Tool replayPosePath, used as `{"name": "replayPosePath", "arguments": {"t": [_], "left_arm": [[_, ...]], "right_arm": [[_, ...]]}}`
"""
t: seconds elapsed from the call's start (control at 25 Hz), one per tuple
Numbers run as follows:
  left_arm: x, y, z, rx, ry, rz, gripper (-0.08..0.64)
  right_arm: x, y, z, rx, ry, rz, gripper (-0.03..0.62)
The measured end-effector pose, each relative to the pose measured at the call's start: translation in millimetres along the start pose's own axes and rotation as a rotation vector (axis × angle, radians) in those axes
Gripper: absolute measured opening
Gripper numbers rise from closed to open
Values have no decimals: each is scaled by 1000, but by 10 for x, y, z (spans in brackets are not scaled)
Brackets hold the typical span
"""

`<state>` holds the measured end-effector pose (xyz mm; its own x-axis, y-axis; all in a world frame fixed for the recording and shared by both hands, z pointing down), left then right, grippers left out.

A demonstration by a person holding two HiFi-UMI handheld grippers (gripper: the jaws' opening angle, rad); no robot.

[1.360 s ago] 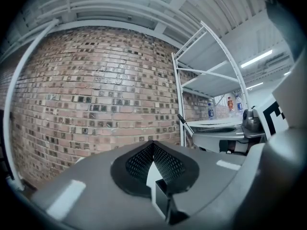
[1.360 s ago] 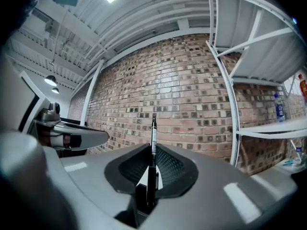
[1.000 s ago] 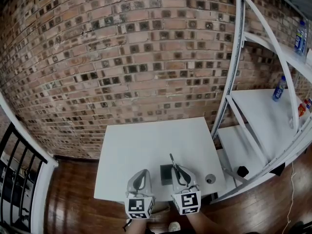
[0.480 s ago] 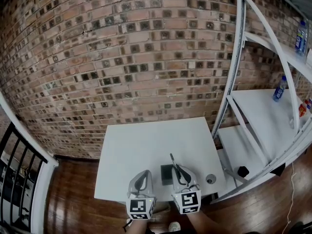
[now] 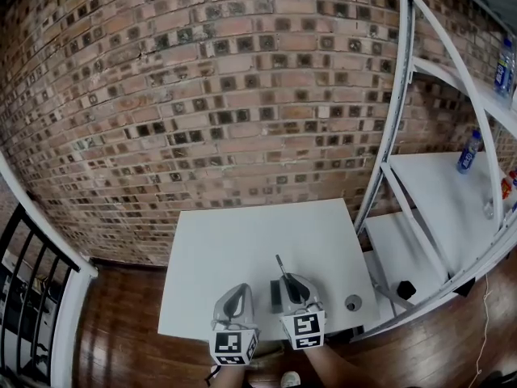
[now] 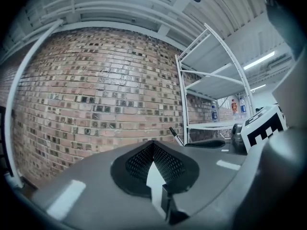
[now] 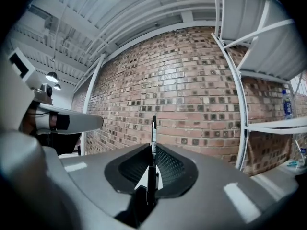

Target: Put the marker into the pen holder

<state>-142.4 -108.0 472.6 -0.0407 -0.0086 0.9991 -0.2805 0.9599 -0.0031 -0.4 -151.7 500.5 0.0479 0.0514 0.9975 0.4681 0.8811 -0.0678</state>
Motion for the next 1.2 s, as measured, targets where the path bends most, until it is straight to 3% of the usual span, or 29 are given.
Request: {"name": "replayPosePath", "arguments": {"t": [0.36, 0.44, 0.52, 0.88, 1.2], "left_arm": [[87, -106, 148, -9, 24, 30, 14], [140, -124, 160, -6, 32, 41, 14], [170, -139, 167, -6, 37, 50, 14], [242, -202, 21, 30, 48, 71, 14], [257, -172, -57, 38, 49, 72, 14]], "right_arm": [[280, -219, 0, -20, -33, 94, 51], [304, -241, -8, -16, -42, 121, 98], [282, -209, -21, -10, -43, 118, 101], [215, 73, -180, 54, -28, 65, 17], [225, 179, -221, 66, -35, 64, 14]]}}
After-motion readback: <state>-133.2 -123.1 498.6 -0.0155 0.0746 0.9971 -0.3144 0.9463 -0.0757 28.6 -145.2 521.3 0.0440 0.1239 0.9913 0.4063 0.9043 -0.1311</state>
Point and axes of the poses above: the fingertips, and each gripper's own axes: y backward along the fingers, z to its left, x out of its underside, the point moved 7 cm from there along y, backward along the fingers, and after that the axes turned 4 degrees about -y, right-handed, at the moved point
